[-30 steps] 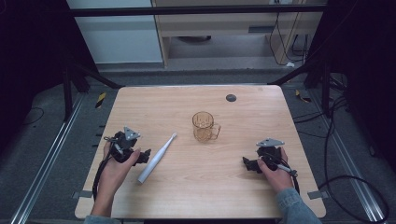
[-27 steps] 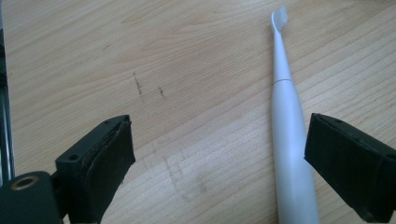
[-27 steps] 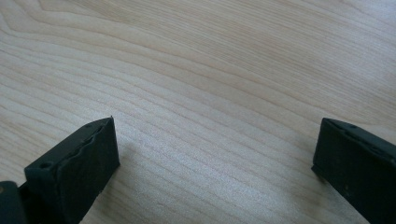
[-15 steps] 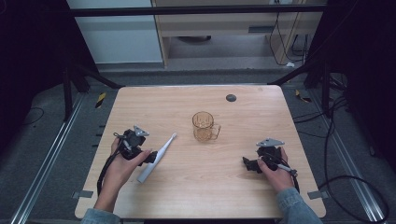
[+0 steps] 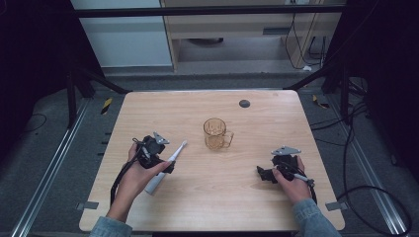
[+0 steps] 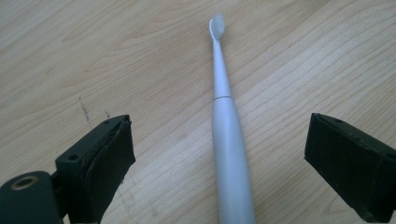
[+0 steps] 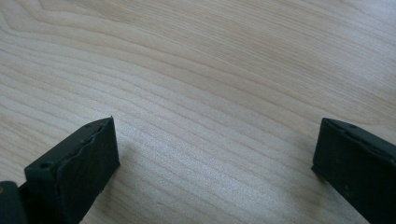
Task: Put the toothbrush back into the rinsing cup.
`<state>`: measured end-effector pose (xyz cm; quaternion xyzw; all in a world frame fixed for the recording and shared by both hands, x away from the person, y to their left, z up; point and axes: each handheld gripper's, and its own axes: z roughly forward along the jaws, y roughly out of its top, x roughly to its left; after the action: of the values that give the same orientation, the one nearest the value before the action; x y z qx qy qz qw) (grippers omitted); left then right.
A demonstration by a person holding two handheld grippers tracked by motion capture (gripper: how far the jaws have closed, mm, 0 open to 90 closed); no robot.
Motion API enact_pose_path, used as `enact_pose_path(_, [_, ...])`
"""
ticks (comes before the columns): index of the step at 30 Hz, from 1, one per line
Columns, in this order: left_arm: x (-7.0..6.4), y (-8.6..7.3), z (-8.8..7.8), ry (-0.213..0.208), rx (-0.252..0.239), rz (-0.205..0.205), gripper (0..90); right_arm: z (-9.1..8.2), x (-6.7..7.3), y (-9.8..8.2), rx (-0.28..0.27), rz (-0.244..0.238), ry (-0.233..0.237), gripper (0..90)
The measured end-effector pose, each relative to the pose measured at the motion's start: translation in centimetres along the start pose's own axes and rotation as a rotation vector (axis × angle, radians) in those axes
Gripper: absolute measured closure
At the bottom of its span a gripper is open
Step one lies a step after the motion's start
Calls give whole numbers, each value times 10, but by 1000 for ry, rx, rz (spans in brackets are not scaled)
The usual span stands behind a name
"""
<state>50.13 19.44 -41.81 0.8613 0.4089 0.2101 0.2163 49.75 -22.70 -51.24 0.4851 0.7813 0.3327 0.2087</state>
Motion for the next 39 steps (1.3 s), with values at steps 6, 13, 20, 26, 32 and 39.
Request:
enact_pose_path(6, [-4,5,5,-15,16,4,88,0,0,0,0,0,2,3])
enact_pose_path(13, [-6,10,13,-36,55,3,118,0,0,0,0,0,2,3])
enact_pose_path(20, [-7,10,23,-57,87,9,162,1,0,0,-2,4,-8,4])
enact_pose_path(26, [-7,6,33,-66,125,8,222,1,0,0,-1,5,-8,3])
enact_pose_path(32, [-1,1,44,-71,161,-1,305,1,0,0,-1,4,-8,4])
enact_pose_path(39, [1,-3,51,-73,194,7,376,1,0,0,-1,4,-8,3])
